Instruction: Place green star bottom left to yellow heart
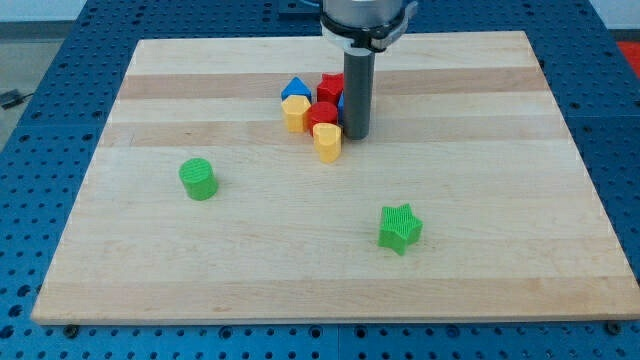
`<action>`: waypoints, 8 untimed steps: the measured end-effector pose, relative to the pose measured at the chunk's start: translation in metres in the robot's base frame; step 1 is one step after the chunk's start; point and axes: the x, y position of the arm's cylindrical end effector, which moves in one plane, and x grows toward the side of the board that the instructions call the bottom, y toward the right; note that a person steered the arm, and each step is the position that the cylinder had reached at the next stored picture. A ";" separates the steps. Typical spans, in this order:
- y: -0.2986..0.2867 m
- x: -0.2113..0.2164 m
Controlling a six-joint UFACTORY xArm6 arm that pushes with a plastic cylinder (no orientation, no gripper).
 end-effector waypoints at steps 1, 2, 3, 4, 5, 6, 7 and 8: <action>0.000 -0.008; 0.000 -0.012; 0.001 -0.011; 0.016 0.012; 0.043 0.055; 0.079 0.068; 0.106 0.120; 0.113 0.170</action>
